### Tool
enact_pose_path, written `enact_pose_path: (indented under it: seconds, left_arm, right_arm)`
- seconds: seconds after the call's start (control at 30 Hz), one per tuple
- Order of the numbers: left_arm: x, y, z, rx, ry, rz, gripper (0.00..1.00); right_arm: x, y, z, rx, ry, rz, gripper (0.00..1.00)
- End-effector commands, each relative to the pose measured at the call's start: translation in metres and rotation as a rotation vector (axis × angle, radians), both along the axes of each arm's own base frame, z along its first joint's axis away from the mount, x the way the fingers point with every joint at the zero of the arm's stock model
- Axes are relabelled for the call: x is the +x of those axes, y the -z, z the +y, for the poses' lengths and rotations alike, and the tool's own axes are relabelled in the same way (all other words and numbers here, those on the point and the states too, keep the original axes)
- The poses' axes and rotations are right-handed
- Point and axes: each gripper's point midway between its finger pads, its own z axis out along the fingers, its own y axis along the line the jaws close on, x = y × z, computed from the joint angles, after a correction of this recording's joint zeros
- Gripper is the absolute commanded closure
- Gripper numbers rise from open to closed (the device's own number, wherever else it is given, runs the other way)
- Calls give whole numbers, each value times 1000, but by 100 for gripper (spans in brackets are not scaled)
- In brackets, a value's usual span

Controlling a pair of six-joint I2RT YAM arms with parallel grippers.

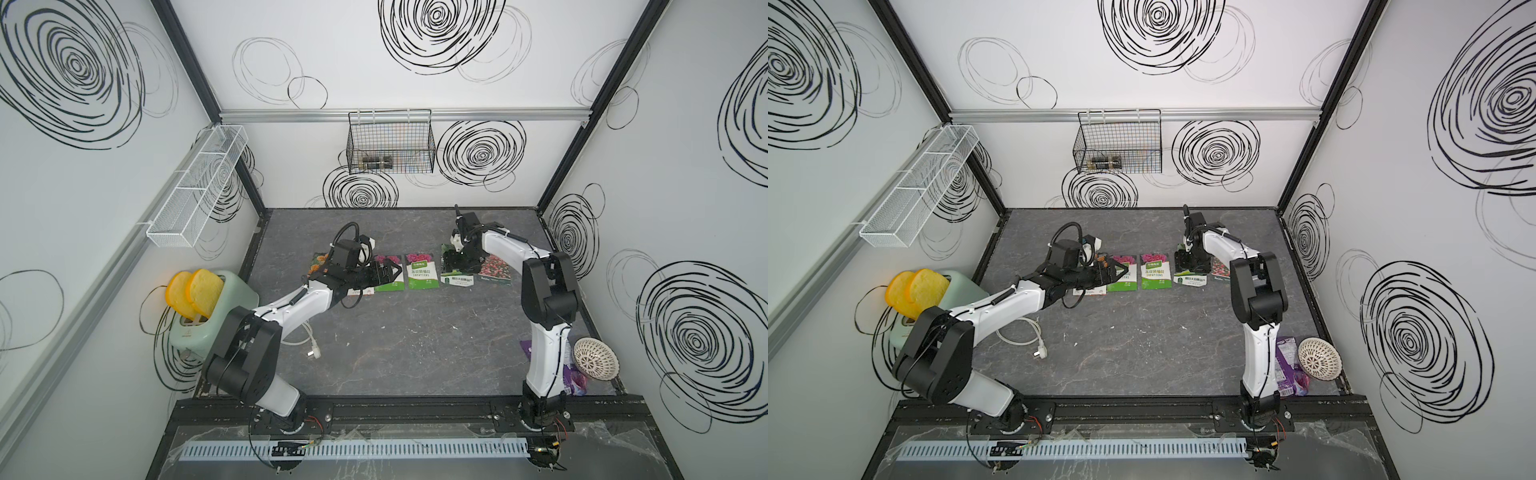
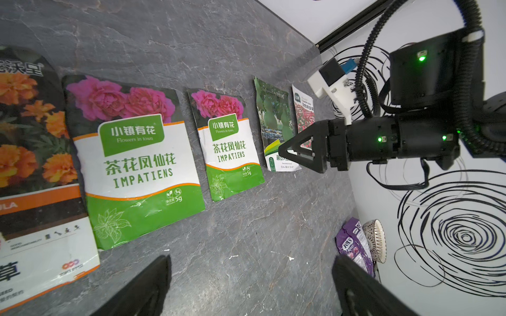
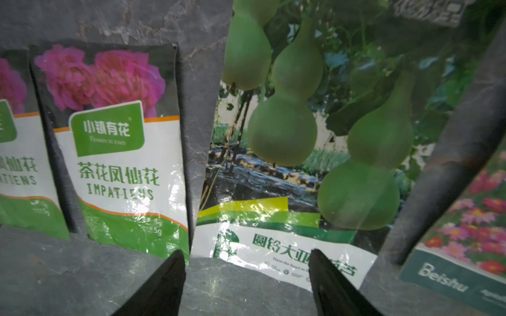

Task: Arrange the seed packets in a row
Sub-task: Adjust the seed packet at the center of the board.

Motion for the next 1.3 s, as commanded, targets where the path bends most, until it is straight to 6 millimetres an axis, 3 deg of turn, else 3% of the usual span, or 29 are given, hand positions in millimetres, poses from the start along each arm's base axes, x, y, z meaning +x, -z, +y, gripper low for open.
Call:
enact_pose_path:
  seconds: [0.0,0.43,0.7,1.03,1.27]
  left_arm:
    - [3,-8,3,-6,-1,-47,4]
    - [1,-6,5,-4,-4,-48,4]
    - [-1,-3,5,-7,-4,-45,4]
    - [2,-7,4,-10,-4,-50,4]
    - [7,-15,6,-13,-10,-64,4]
  right_arm:
    - [-12,18,-6,-79,-50,41,27]
    - [-27,44,-24,-208,-90,90,27]
    - [-37,46,-30,-263,-99,81,28]
    - [-22,20,-37,-285,-72,-14,27]
    - [7,-48,5,-68,-77,-213,26]
